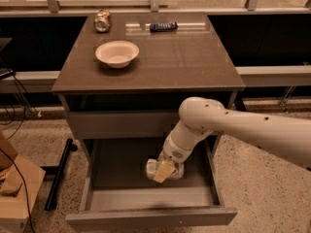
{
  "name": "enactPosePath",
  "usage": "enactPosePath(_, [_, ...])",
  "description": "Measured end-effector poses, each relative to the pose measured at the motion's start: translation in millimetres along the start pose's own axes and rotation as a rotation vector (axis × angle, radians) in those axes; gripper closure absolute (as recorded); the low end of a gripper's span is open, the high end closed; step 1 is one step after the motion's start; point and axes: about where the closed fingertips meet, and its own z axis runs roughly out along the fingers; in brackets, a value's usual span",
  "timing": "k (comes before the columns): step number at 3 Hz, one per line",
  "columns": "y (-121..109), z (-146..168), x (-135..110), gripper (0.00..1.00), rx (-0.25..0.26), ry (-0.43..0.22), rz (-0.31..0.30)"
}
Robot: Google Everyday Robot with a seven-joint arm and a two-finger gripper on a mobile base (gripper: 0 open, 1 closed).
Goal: Place 7up can into middle drawer
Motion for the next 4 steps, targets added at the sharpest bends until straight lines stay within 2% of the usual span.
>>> enactPosePath(1, [-4.4,41.6,12.2,1.00,-0.005,-0.055,0.038])
enactPosePath(2, [-13.9,65.0,24.1,1.00,0.035,-0.113,0.063])
enactPosePath(3, [-27.2,84.4,43.9,1.00,0.089,-0.188,0.126])
enactPosePath(4, [-41.2,102.3,69.2,1.00,0.120,-0.284,0.230])
